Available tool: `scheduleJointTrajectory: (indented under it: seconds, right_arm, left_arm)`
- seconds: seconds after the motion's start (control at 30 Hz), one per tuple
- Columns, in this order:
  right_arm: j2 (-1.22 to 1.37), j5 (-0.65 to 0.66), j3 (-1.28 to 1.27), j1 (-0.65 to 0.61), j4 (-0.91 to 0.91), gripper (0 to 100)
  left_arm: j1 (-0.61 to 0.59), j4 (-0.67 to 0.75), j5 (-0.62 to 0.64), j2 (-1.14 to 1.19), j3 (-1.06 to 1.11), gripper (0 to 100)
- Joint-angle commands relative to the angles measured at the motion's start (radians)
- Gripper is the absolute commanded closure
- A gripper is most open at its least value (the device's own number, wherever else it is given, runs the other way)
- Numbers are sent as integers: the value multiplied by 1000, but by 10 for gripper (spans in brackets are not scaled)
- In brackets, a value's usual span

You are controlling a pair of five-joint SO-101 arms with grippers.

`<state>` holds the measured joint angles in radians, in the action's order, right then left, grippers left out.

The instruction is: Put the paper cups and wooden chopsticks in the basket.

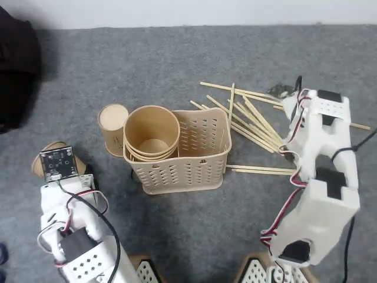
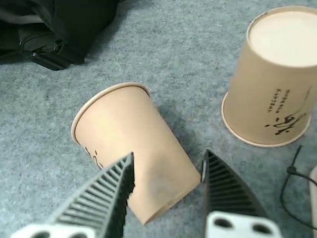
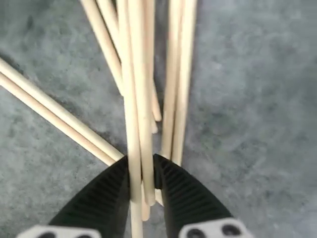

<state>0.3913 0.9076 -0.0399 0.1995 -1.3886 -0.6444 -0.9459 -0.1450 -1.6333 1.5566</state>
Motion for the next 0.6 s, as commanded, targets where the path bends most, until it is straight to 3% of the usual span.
scheduleJointTrajectory:
  seconds: [0.0, 0.1, 0.57]
  right_arm:
    - [1, 23, 25, 13, 28, 848]
    - [-2, 25, 35, 10, 45, 782]
    - [-4, 32, 94, -19, 48, 790]
  left_arm:
    - [9, -5, 6, -14, -7, 793]
    - [9, -5, 6, -14, -7, 793]
    - [9, -5, 6, -14, -7, 793]
